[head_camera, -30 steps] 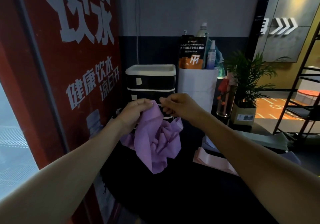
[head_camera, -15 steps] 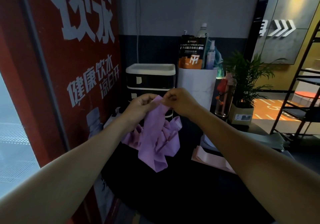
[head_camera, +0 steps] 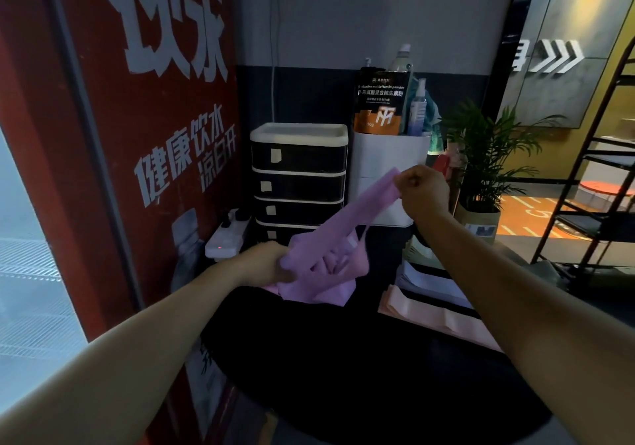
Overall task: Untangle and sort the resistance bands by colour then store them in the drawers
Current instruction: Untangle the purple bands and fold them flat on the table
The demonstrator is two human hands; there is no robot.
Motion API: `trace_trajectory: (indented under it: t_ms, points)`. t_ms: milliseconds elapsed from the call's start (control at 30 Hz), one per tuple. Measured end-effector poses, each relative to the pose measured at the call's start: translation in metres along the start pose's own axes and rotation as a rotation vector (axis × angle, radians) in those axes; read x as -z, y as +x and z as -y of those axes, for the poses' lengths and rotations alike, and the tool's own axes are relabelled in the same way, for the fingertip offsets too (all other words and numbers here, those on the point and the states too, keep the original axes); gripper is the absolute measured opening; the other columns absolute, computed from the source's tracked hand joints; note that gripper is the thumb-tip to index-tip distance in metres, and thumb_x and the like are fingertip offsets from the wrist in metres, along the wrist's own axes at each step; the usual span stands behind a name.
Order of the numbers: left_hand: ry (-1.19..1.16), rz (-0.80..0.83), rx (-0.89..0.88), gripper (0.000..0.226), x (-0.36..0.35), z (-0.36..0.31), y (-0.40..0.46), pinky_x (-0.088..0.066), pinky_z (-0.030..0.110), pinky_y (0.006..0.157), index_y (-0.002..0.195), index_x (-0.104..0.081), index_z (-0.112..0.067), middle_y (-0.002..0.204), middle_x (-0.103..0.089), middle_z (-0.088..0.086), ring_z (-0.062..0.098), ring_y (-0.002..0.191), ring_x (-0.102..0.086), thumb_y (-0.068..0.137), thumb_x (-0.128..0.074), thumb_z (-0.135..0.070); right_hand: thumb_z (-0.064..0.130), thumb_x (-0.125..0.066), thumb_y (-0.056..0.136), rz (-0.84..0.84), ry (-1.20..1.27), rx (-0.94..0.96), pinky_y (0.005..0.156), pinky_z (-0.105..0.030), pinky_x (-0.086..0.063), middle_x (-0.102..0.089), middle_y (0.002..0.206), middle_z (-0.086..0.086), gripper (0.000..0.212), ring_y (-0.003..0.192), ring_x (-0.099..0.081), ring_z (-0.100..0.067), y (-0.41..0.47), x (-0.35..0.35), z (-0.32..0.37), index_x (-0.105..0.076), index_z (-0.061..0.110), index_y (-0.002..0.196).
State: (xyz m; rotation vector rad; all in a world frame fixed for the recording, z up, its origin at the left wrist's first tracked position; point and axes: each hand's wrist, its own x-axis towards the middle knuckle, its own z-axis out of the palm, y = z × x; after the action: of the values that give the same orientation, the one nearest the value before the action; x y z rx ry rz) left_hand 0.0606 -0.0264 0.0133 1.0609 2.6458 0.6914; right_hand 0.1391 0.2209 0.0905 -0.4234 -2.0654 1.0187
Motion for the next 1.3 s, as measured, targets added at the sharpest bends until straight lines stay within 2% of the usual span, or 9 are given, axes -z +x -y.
trace_trajectory:
  t_ms: [200, 267, 367, 567, 700, 867, 1000, 1133, 1300]
  points:
    - [0.249, -0.152, 0.303, 0.016, 0.012, 0.02, 0.0, -0.037, 0.025, 0.064, 0.073, -0.051, -0.021, 0.078, -0.056, -0.001, 0.021, 0.081, -0.056, 0.085, -0.061, -0.025, 0.008, -0.046, 0.094, -0.056, -0.126, -0.085, 0.067, -0.028, -0.041, -0.059, 0.084, -0.014, 0.023, 0.077, -0.054, -0.023, -0.006, 0.01, -0.017, -0.066, -0.003, 0.096]
    - [0.337, -0.21, 0.392, 0.017, 0.015, 0.023, 0.002, -0.041, 0.027, 0.07, 0.095, -0.059, -0.017, 0.1, -0.062, 0.005, 0.025, 0.096, -0.059, 0.084, -0.061, -0.029, 0.006, -0.046, 0.094, -0.056, -0.152, -0.105, 0.068, -0.029, -0.043, -0.061, 0.088, -0.018, 0.023, 0.077, -0.054, -0.025, -0.007, 0.008, -0.02, -0.066, -0.005, 0.097]
    - [0.239, -0.281, 0.475, 0.057, 0.014, 0.024, 0.011, -0.047, 0.032, 0.078, 0.125, -0.052, -0.016, 0.118, -0.059, 0.01, 0.029, 0.105, -0.058, 0.074, -0.063, -0.038, -0.003, -0.045, 0.089, -0.05, -0.193, -0.132, 0.069, -0.033, -0.048, -0.065, 0.093, -0.025, 0.023, 0.078, -0.056, -0.029, -0.007, 0.003, -0.026, -0.066, -0.007, 0.096]
    - [-0.013, -0.231, 0.382, 0.016, 0.012, 0.015, 0.005, -0.046, 0.03, 0.075, 0.085, -0.068, -0.011, 0.099, -0.069, 0.01, 0.022, 0.091, -0.061, 0.08, -0.072, -0.026, 0.0, -0.047, 0.091, 0.055, -0.158, -0.087, 0.067, -0.03, -0.047, -0.061, 0.089, -0.017, 0.02, 0.078, -0.055, -0.026, -0.012, 0.0, -0.034, -0.067, -0.002, 0.095]
    - [-0.162, -0.291, 0.265, 0.009, 0.006, 0.009, 0.008, -0.046, 0.029, 0.077, 0.081, -0.067, -0.01, 0.082, -0.067, 0.003, 0.02, 0.089, -0.062, 0.08, -0.072, -0.017, 0.01, -0.057, 0.091, 0.259, -0.122, 0.031, 0.06, -0.021, -0.041, -0.063, 0.087, -0.01, 0.014, 0.079, -0.056, -0.019, -0.022, -0.002, -0.03, -0.068, 0.002, 0.091]
    - [-0.398, -0.4, -0.051, 0.012, 0.006, -0.051, 0.017, -0.043, 0.018, 0.071, 0.094, -0.064, -0.013, 0.078, -0.06, -0.009, 0.003, 0.074, -0.055, 0.083, -0.069, -0.016, 0.014, -0.066, 0.085, 0.429, -0.171, 0.073, 0.081, -0.038, -0.052, -0.069, 0.088, -0.016, 0.015, 0.081, -0.062, -0.025, -0.02, -0.012, -0.005, -0.071, 0.0, 0.087]
    - [-0.531, -0.309, -0.203, 0.025, 0.011, -0.088, 0.018, -0.049, 0.023, 0.075, 0.093, -0.056, -0.018, 0.085, -0.061, -0.003, 0.009, 0.077, -0.059, 0.078, -0.073, -0.008, 0.011, -0.072, 0.079, 0.491, 0.165, -0.099, 0.058, -0.026, -0.047, -0.058, 0.067, -0.01, 0.015, 0.057, -0.052, -0.015, -0.024, -0.01, 0.027, -0.068, -0.004, 0.083]
    - [-0.605, -0.343, -0.254, 0.035, 0.021, -0.099, 0.015, -0.053, 0.02, 0.072, 0.09, -0.051, -0.022, 0.091, -0.062, 0.0, 0.011, 0.083, -0.064, 0.073, -0.077, -0.006, 0.009, -0.072, 0.08, 0.546, 0.417, -0.224, 0.051, -0.018, -0.051, -0.061, 0.058, -0.004, 0.016, 0.049, -0.057, -0.009, -0.027, -0.002, 0.05, -0.061, 0.005, 0.07]
    - [-0.542, -0.51, -0.297, 0.02, 0.039, -0.106, 0.01, -0.05, 0.023, 0.073, 0.085, -0.056, -0.021, 0.085, -0.064, 0.0, 0.013, 0.079, -0.061, 0.079, -0.072, -0.011, 0.01, -0.061, 0.089, 0.555, 0.403, -0.11, 0.057, -0.018, -0.048, -0.065, 0.06, -0.002, 0.018, 0.056, -0.059, -0.009, -0.022, 0.008, 0.061, -0.065, 0.013, 0.071]
